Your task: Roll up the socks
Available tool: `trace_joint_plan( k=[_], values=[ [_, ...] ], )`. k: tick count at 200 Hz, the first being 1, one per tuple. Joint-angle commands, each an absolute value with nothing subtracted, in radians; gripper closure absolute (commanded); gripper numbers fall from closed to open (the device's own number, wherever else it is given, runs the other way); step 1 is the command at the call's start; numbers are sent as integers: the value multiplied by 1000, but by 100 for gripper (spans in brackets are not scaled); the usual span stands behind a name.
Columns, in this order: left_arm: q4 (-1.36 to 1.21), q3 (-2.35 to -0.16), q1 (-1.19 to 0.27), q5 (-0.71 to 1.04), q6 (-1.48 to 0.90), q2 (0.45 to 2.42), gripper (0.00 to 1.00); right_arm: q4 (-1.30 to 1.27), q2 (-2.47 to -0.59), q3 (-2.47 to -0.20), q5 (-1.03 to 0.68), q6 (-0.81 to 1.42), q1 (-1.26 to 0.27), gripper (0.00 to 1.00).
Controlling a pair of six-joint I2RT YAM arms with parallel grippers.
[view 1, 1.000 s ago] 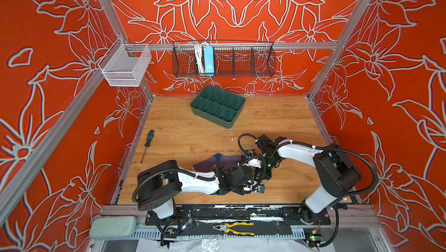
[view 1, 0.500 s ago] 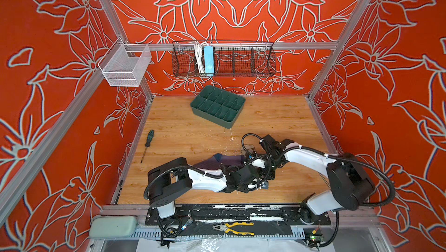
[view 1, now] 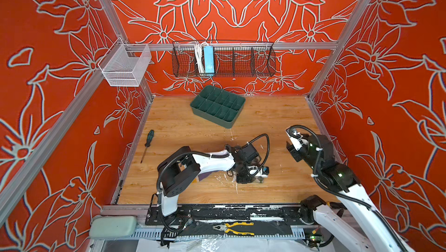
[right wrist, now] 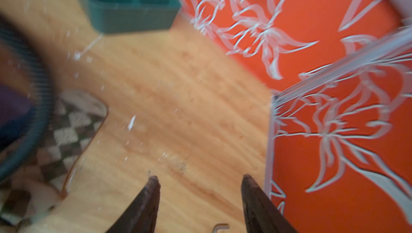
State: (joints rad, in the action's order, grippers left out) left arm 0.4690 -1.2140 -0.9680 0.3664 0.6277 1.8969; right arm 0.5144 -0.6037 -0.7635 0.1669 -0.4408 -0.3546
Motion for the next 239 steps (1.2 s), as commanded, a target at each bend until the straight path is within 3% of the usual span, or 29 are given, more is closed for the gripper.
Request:
trace_joint_plan(
  k=[1,19,47,67,103,166,184,228,239],
  values=[
    [735,-1281,-928,597,591,2014,99,618,-472,-748,-21,-598,-355,40],
    [801,-1354,-893,663,565,2080,98,809,-399,-747,-288,-775,-356,42],
    [869,-1441,-853,724,546,2160,96,1020,-486,-731,-366,-872,-371,47],
    [908,-1496,-832,739,537,2207,96,1022,-569,-689,-311,-858,-460,47],
    [915,-1535,-813,751,522,2241,96,731,-738,-583,-72,-783,-766,43],
    [910,-1536,-808,756,516,2242,94,411,-1197,-569,22,-772,-880,47],
    [901,-1535,-807,752,511,2237,91,381,-1266,-569,33,-777,-889,53],
    [784,-1447,-799,693,463,2108,68,470,-1311,-592,40,-735,-899,100],
    [716,-1403,-787,666,435,2039,59,495,-1298,-591,22,-735,-899,100]
  ],
)
